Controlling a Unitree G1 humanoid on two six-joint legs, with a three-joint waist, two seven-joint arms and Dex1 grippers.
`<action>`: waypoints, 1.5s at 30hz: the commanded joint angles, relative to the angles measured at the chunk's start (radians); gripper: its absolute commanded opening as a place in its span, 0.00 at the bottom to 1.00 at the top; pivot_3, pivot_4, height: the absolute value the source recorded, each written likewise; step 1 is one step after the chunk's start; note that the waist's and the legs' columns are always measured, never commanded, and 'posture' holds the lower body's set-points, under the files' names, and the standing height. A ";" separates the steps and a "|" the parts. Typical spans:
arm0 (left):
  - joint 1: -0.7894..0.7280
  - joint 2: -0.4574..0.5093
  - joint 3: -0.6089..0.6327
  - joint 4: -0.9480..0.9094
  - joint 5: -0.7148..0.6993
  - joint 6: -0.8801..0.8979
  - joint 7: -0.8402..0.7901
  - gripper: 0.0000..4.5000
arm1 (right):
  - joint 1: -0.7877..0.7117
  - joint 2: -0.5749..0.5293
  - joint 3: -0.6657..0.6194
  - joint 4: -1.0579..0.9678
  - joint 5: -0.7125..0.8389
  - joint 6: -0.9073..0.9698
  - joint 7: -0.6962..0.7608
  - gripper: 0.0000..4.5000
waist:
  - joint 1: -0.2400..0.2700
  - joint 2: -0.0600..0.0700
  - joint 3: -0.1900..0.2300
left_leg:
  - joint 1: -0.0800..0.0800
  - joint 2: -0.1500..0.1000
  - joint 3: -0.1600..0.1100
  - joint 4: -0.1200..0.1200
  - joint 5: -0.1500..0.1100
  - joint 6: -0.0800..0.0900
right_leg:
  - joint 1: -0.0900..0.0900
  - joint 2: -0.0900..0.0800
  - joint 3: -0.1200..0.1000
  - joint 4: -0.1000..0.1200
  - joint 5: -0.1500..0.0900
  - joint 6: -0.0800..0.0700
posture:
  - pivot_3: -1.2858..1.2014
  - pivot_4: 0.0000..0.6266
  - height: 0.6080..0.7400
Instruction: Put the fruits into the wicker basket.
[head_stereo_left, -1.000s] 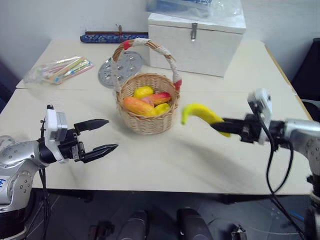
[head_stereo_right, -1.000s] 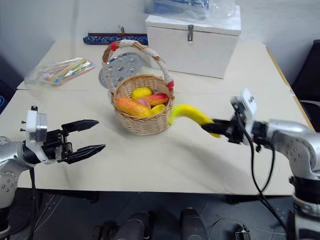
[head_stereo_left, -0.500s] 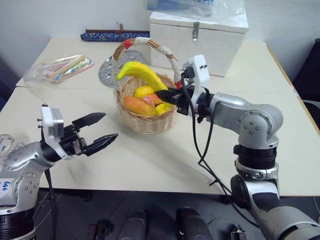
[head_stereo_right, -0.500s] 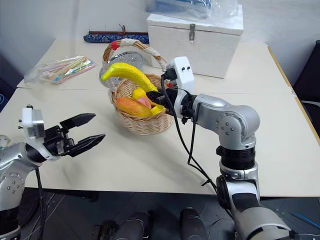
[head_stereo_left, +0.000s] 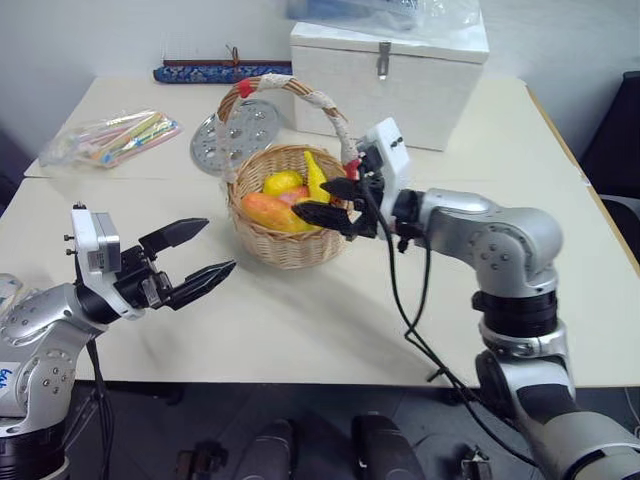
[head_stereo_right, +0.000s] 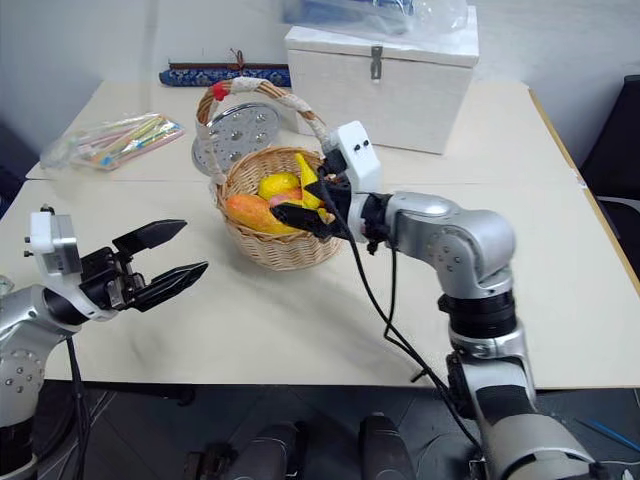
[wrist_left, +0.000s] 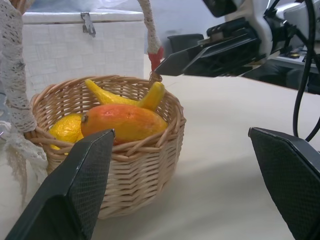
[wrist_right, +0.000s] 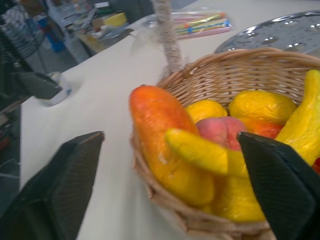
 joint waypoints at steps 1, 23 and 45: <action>0.017 0.030 0.065 -0.040 -0.048 0.006 -0.002 1.00 | 0.049 -0.137 -0.123 -0.060 0.099 0.038 0.117 0.99 | 0.006 0.000 0.000 | 0.000 0.000 -0.001 0.000 0.000 0.000 | 0.000 0.000 0.000 -0.001 0.000 0.000 | 0.52 0.24 1.00; 0.012 0.048 0.041 -0.043 -0.059 0.009 0.004 1.00 | -0.239 0.017 0.100 0.871 -0.410 -0.997 0.665 0.63 | -0.008 0.000 0.000 | 0.002 0.006 0.009 0.000 -0.003 -0.001 | -0.002 0.006 0.001 -0.001 0.001 -0.002 | 0.52 0.24 1.00; -0.131 -0.031 -0.201 0.102 0.032 -0.040 -0.090 1.00 | 0.368 -0.300 -0.429 0.057 -0.265 -0.639 0.260 0.04 | 0.030 0.000 0.000 | 0.000 0.005 0.007 0.003 -0.004 -0.001 | -0.001 0.006 0.000 -0.002 0.002 -0.003 | 0.52 0.24 1.00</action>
